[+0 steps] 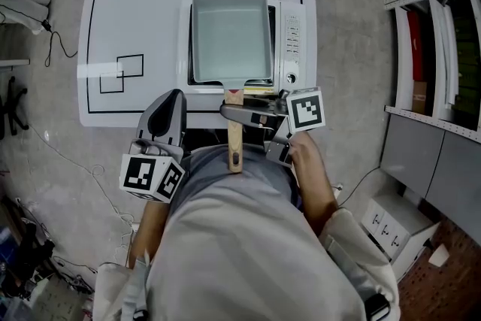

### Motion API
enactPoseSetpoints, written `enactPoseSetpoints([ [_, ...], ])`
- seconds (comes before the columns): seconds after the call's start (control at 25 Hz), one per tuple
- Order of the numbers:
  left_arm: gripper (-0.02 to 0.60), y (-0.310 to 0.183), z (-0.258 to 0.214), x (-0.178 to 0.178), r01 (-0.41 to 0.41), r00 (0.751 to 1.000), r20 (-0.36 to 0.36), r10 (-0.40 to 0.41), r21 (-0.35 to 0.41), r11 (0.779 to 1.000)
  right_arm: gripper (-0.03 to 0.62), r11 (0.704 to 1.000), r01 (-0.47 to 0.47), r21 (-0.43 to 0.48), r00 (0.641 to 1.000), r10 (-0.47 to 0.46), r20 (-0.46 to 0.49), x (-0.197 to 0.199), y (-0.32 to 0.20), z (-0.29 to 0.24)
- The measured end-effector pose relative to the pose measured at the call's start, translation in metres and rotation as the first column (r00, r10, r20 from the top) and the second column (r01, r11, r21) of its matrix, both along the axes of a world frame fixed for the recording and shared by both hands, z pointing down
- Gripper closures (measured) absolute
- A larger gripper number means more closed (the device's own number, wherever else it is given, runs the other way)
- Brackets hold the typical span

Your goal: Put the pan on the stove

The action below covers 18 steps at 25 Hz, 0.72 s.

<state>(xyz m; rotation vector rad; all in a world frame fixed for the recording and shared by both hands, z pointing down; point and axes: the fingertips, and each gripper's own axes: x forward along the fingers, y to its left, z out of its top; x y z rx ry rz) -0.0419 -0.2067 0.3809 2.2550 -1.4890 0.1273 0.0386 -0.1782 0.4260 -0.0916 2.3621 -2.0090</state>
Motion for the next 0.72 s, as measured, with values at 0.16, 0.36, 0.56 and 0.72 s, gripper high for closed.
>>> enactPoseSetpoints([
  [0.16,0.574,0.001,0.002,-0.001,0.0,1.0,-0.013,0.0,0.006,1.0,0.395,1.0,-0.002,-0.005,1.0,0.002,-0.006,0.0,-0.002,0.005],
  [0.36,0.574,0.002,0.004,-0.002,0.007,1.0,-0.024,-0.007,-0.021,1.0,0.395,1.0,-0.007,-0.007,1.0,0.007,-0.016,0.002,-0.004,0.011],
  [0.56,0.574,0.001,0.005,0.0,-0.003,1.0,-0.015,0.003,-0.033,0.999,0.395,1.0,-0.006,-0.004,1.0,0.006,-0.024,0.002,-0.002,0.018],
  [0.72,0.574,-0.003,0.004,-0.004,0.019,0.999,-0.027,-0.02,-0.036,0.999,0.395,1.0,-0.011,0.02,1.0,0.012,-0.022,0.002,-0.001,0.018],
])
